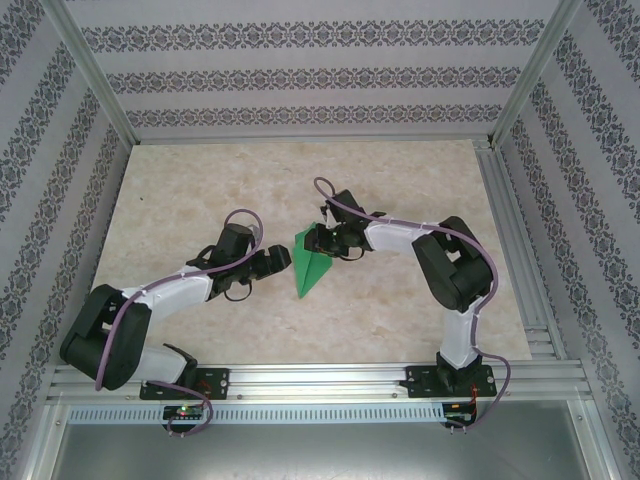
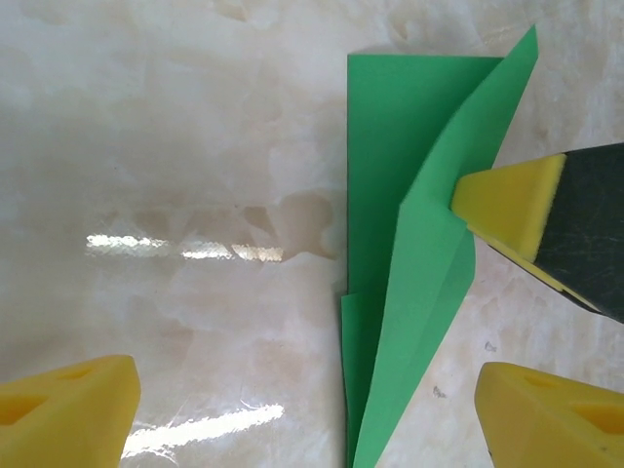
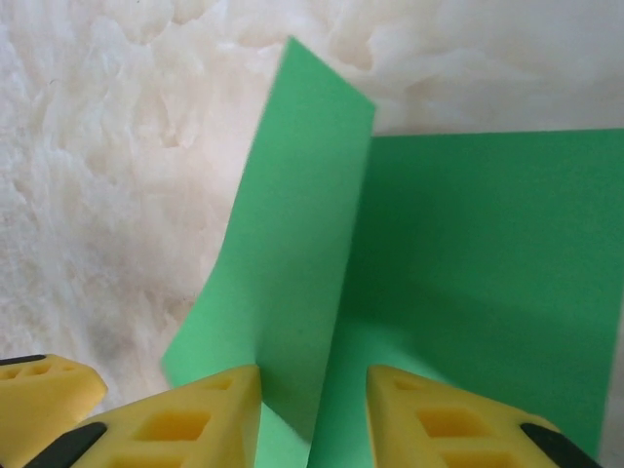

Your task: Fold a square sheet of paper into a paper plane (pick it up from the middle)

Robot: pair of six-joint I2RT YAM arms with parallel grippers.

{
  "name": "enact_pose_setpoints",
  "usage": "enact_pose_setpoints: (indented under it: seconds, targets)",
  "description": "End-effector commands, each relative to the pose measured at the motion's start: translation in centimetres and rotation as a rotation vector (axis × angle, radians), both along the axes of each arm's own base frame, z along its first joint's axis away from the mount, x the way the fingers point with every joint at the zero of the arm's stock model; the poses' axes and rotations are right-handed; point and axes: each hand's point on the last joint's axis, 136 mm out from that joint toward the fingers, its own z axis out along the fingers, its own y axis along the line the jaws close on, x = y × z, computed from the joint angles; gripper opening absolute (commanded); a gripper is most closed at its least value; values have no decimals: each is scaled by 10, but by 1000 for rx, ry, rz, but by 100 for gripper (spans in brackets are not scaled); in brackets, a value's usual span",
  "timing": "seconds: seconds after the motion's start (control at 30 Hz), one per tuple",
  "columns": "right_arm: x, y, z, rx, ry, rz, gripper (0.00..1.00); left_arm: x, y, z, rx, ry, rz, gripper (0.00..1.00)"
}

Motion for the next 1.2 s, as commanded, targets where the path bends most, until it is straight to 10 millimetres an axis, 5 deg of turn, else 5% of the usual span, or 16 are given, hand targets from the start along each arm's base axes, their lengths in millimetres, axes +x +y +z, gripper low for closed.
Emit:
enact_pose_setpoints:
  seconds: [0.0,0.23,0.37,0.87,1.17]
  targets:
    - [-2,16,1,68,-13,47,32,5,-4,4,-67,0,8,90]
    - [-1,24,6,140,-31,73,15,5,-7,8,-136,17,2,92]
    - [3,26,29,244,-70,65,6,6,-7,17,-199,12,-1,94]
    - [-4,29,171,731,-150,85,7,5,-29,98,-438,-160,-134,100]
    - [-5,32,183,778,-141,91,7,0,-32,131,-524,-236,-162,85]
